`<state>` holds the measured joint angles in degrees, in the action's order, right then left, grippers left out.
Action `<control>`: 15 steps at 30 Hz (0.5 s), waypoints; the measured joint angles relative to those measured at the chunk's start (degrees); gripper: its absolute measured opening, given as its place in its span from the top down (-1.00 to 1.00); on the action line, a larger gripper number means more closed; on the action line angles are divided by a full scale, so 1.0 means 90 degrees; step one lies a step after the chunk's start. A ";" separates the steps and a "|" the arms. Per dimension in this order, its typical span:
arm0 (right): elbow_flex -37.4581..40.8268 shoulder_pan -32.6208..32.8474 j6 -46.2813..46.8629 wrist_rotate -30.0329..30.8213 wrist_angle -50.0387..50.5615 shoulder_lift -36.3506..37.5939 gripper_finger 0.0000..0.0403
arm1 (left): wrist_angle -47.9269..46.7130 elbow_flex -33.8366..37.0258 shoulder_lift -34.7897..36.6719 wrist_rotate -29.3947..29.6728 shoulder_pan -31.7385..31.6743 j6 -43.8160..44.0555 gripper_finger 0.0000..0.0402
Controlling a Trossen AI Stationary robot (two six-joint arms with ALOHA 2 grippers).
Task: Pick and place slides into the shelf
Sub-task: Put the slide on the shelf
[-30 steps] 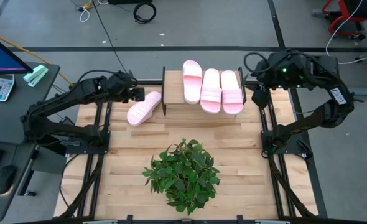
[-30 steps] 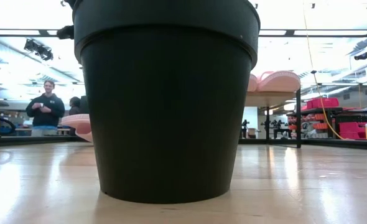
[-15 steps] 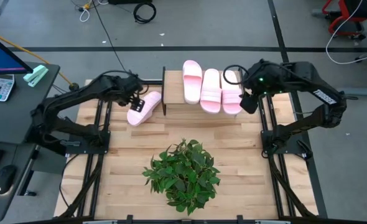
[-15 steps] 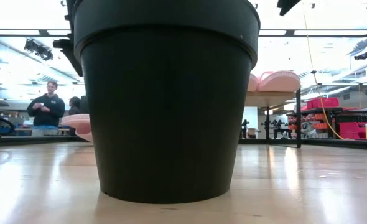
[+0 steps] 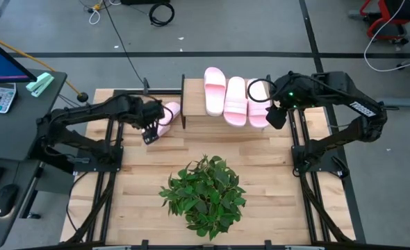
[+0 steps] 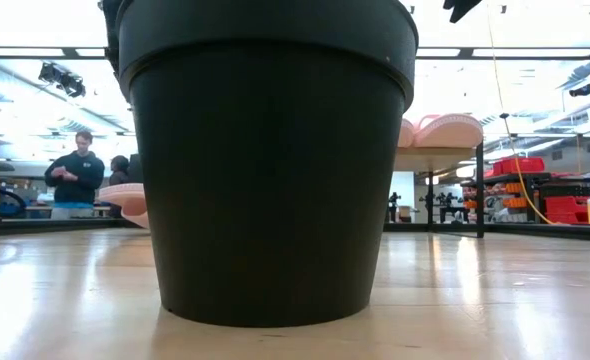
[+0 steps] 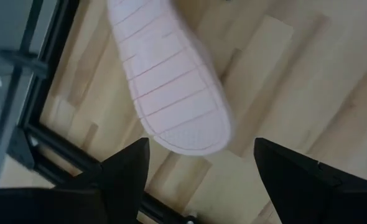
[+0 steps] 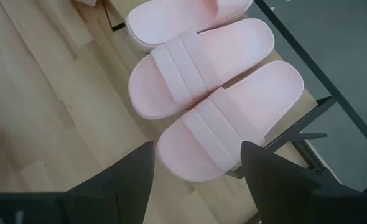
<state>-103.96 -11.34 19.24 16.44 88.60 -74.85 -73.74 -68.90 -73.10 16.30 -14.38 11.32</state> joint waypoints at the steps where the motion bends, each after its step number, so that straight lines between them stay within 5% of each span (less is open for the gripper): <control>1: 0.0000 0.0003 0.0009 0.0025 -0.0002 0.0000 -0.22 | -0.0011 0.0000 0.0000 0.0001 0.0096 -0.0042 -0.46; 8: -0.0002 0.0001 0.0017 0.0056 -0.0174 0.0001 -0.22 | -0.0055 0.0127 0.0026 0.0473 0.0535 0.0088 -0.46; 15: -0.0002 0.0001 0.0000 0.0058 -0.0211 0.0000 -0.22 | 0.0772 0.1741 0.0870 0.0442 0.0902 0.1089 -0.44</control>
<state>-103.98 -11.33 19.25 16.96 86.70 -74.85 -66.80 -53.23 -65.27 20.27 -6.26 21.12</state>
